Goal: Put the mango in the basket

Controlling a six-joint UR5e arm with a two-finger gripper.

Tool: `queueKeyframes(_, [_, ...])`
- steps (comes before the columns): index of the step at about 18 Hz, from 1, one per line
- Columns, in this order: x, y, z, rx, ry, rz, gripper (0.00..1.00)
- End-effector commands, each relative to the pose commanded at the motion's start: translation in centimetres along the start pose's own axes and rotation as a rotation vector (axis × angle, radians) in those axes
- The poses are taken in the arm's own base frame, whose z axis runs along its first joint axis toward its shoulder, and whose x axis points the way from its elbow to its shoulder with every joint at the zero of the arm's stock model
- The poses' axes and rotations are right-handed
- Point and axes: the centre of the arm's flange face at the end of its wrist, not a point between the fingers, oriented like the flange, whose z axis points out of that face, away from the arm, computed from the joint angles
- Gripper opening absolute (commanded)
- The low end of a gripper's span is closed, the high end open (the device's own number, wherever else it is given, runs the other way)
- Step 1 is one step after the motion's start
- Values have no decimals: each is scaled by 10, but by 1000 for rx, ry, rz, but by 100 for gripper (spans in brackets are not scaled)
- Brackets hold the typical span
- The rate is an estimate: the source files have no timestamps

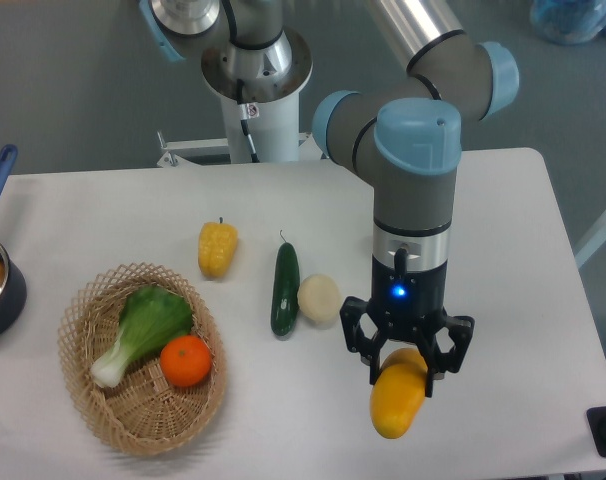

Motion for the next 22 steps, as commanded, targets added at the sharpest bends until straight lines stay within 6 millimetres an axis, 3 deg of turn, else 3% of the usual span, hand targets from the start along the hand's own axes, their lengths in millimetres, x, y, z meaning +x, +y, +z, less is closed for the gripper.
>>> queueKeyframes(18, [3,-4,-1,27,24,-90,10])
queueKeyframes(22, [15,-5,15,12,50,-117,10])
